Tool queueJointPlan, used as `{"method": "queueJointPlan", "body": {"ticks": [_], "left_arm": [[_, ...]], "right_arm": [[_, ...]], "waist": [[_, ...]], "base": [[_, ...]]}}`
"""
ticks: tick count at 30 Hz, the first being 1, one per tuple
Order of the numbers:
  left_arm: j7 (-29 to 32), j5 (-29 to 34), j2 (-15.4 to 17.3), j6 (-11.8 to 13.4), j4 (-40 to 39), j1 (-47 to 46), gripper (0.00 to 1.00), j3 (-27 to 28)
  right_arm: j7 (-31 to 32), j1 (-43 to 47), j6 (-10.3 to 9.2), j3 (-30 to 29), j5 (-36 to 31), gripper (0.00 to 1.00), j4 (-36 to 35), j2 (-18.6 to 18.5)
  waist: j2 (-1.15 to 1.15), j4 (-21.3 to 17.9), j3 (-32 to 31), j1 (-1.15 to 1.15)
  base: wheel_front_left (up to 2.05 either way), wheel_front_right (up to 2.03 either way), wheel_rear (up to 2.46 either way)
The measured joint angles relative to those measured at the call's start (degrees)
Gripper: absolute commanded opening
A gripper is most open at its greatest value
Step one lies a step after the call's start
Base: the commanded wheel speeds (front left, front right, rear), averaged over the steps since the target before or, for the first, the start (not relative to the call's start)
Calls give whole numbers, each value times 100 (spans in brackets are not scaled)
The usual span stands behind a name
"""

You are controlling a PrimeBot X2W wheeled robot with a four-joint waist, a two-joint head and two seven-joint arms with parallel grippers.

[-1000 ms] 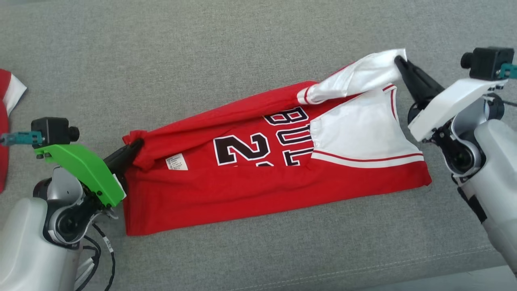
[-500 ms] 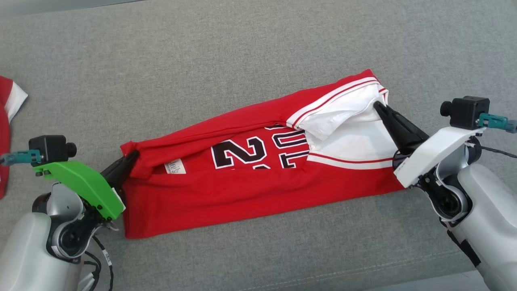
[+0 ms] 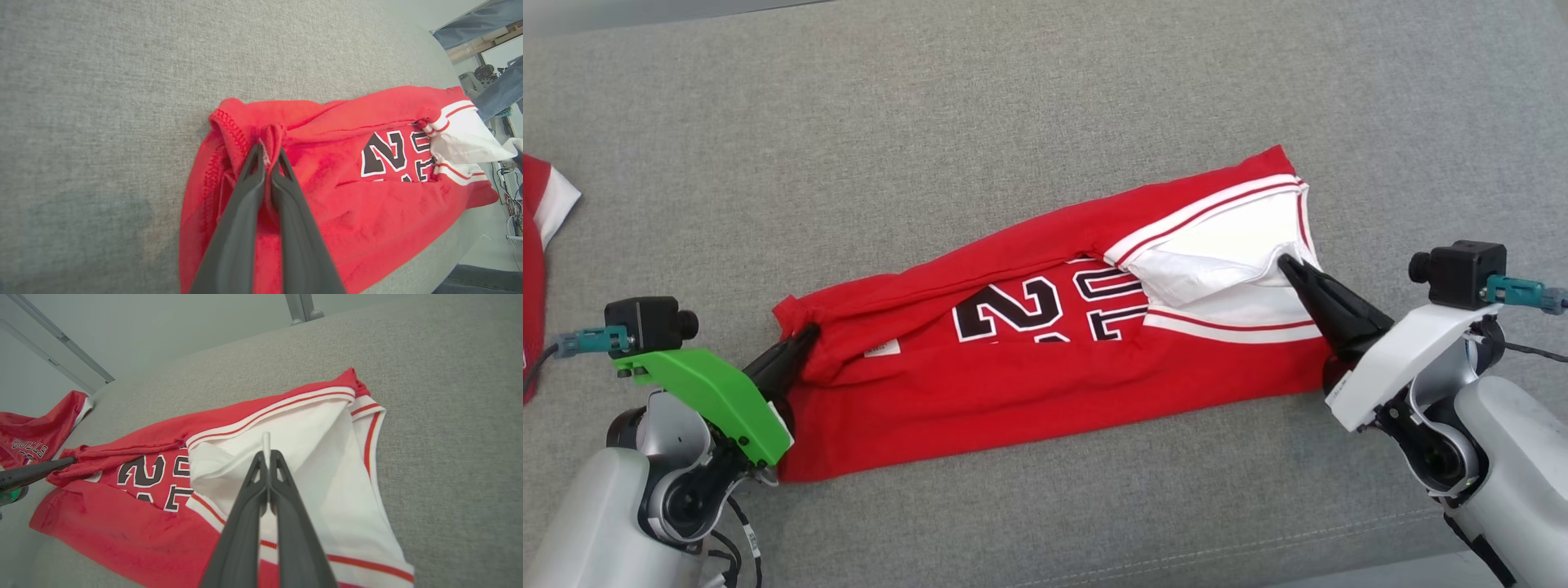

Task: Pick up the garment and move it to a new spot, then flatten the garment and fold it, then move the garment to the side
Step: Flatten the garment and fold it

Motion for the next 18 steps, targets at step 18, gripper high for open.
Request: {"method": "queueJointPlan", "body": {"ticks": [18], "left_arm": [[-378,11,113,0,-62,26,0,-190]], "right_arm": [[5,175,-252,-190,-126,0,-433,-189]], "waist": [[0,80,-30,0]], "base": [[0,0,0]]}}
